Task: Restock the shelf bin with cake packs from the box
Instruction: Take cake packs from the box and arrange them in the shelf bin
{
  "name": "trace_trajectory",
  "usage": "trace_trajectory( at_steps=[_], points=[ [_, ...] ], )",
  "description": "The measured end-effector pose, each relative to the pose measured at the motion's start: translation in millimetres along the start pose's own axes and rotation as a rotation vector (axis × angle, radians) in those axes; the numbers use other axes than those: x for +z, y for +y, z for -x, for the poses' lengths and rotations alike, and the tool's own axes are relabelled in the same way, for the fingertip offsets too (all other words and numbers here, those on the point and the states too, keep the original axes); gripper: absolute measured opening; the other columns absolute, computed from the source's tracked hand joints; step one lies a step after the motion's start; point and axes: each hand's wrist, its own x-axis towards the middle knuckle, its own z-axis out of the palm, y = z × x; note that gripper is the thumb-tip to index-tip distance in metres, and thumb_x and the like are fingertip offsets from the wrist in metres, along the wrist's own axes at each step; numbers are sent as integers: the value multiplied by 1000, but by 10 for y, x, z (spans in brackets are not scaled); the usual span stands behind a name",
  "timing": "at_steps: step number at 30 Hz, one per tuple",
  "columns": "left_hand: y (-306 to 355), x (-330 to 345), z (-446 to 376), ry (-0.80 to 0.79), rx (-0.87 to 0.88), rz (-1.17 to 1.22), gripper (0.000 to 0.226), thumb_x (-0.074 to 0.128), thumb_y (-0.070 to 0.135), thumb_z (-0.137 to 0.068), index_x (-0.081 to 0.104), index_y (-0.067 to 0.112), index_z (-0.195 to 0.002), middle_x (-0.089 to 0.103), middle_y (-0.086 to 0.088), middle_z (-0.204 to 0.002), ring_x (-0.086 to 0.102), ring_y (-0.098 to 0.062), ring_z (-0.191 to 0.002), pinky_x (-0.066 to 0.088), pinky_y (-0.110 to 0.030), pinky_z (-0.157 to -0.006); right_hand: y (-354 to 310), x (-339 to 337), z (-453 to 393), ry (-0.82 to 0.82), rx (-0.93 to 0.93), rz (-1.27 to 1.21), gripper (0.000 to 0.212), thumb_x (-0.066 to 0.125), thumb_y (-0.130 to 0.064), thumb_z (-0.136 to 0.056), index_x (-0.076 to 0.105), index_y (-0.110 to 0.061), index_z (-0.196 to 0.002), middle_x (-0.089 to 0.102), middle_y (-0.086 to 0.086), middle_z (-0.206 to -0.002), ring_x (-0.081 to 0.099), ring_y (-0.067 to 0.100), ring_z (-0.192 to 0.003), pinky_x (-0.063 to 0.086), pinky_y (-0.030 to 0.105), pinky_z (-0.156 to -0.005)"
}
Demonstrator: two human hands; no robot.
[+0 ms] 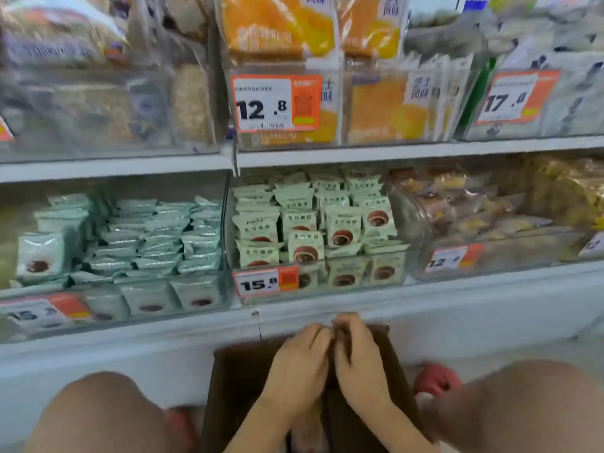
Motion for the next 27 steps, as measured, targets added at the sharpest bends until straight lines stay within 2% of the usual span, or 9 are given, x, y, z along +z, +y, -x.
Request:
trace_trajectory(
  at_steps=[3, 6, 9, 13, 16, 18, 21, 23, 27],
  points=[
    [-291, 685, 594, -352, -303, -49, 46, 46, 22, -94, 37, 21, -139, 45, 1, -138, 44, -16, -123, 38, -29, -101, 682, 308, 429, -400, 249, 195, 26, 49, -17, -94, 46, -32, -115, 57, -9, -109, 57, 8, -105, 48, 24, -90],
    [-679, 1124, 1193, -593, -603, 25, 46, 46, 25, -95, 34, 22, -140, 42, -3, -140, 45, -20, -122, 40, -31, -97, 1197, 635, 608, -798, 523, 306, 42, 50, -22, -94, 39, -15, -134, 52, 9, -131, 52, 27, -119, 43, 31, -94],
    [-995, 1371, 1663, -735, -849, 237, 43, 51, 32, -92, 45, 20, -133, 51, -9, -134, 51, -26, -120, 43, -35, -99, 1493, 973, 630, -1071, 599, 386, 44, 52, -18, -95, 40, -10, -136, 47, 10, -137, 48, 29, -123, 40, 32, -99],
    [-1172, 1575, 1850, -750, -964, 413, 45, 54, 41, -85, 53, 22, -125, 56, -5, -131, 53, -24, -119, 43, -35, -100, 1635, 1332, 655, -1118, 700, 348, 39, 52, -16, -95, 47, -9, -133, 48, 11, -137, 47, 28, -124, 38, 29, -99],
    [-1225, 1736, 1867, -698, -1059, 523, 35, 60, 25, -89, 56, 21, -124, 60, -4, -128, 56, -21, -115, 44, -26, -94, 1741, 1518, 786, -1104, 892, 353, 49, 52, -16, -94, 39, -4, -140, 41, 15, -144, 39, 30, -133, 33, 32, -104],
    [-1227, 1800, 1905, -692, -1132, 565, 45, 62, 26, -88, 50, 19, -131, 57, -5, -131, 55, -22, -117, 44, -28, -96, 1766, 1653, 900, -1198, 979, 338, 48, 51, -23, -96, 39, -4, -139, 42, 14, -143, 42, 28, -130, 37, 32, -96],
    [-1170, 1879, 2018, -732, -1224, 606, 56, 59, 24, -92, 37, 17, -142, 48, -6, -138, 48, -25, -124, 38, -26, -96, 1867, 1892, 1060, -1202, 1132, 198, 35, 54, -32, -94, 54, -11, -123, 60, 8, -107, 59, 20, -93, 45, 31, -78],
    [-1136, 1916, 2092, -741, -1279, 661, 57, 53, 20, -95, 30, 19, -146, 46, -7, -142, 48, -26, -125, 40, -28, -99, 1915, 1967, 1108, -1137, 1219, 143, 32, 59, -35, -91, 54, -12, -112, 58, 4, -86, 55, 14, -69, 49, 29, -68],
    [-1083, 1868, 2132, -735, -1408, 733, 42, 46, 13, -97, 41, 16, -139, 50, -10, -139, 49, -26, -123, 39, -28, -102, 1886, 1936, 1125, -1023, 1401, -52, 43, 68, -33, -85, 55, -10, -119, 57, 5, -113, 53, 13, -88, 47, 23, -75]
  ],
)
